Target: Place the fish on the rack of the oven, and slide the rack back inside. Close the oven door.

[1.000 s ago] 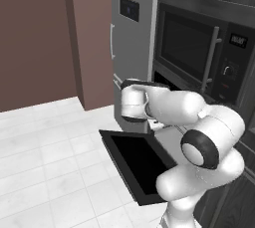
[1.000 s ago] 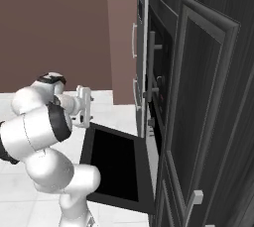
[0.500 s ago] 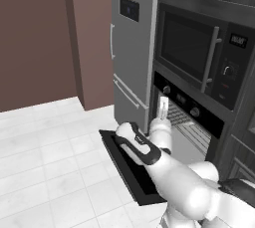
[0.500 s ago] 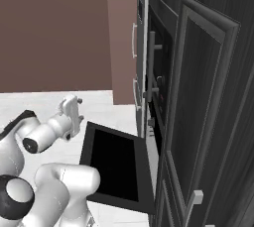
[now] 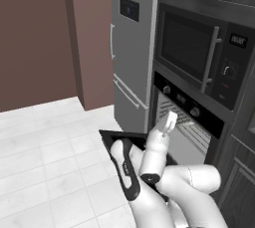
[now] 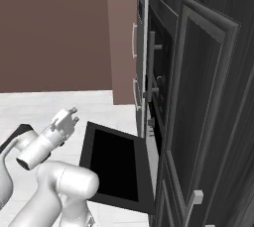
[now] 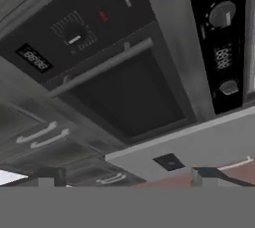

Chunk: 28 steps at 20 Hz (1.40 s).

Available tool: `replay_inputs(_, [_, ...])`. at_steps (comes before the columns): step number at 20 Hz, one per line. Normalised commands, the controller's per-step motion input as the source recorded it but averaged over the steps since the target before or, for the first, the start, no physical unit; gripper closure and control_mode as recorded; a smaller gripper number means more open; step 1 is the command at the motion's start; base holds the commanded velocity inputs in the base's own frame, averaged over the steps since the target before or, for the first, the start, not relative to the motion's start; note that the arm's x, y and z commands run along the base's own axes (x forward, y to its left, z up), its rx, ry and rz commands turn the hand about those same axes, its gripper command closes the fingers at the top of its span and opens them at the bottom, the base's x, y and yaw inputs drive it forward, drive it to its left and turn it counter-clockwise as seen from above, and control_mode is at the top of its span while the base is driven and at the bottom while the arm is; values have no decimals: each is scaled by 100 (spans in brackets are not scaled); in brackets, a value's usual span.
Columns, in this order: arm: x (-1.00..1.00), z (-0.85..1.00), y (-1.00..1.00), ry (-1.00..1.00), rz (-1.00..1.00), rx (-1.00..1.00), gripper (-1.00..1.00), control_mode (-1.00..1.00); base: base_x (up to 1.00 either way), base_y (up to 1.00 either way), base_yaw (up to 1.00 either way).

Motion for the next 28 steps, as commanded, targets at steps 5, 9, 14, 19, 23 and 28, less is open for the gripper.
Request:
replay_inputs(5, [-64, 80, 56, -45, -50, 12, -100, -100, 0, 0, 0])
replay_inputs(9, [-48, 99, 54, -36, -44, 9, -100, -100, 0, 0, 0])
replay_inputs(14, [-47, 98, 63, -21, -30, 3, -100, -100, 0, 0, 0])
replay_inputs(19, [-47, 100, 60, -4, -15, -1, -100, -100, 0, 0, 0])
replay_inputs(23, [-48, 100, 61, 0, -8, -11, -100, -100, 0, 0, 0])
replay_inputs(28, [-42, 100, 62, 6, -3, -18, -100, -100, 0, 0, 0])
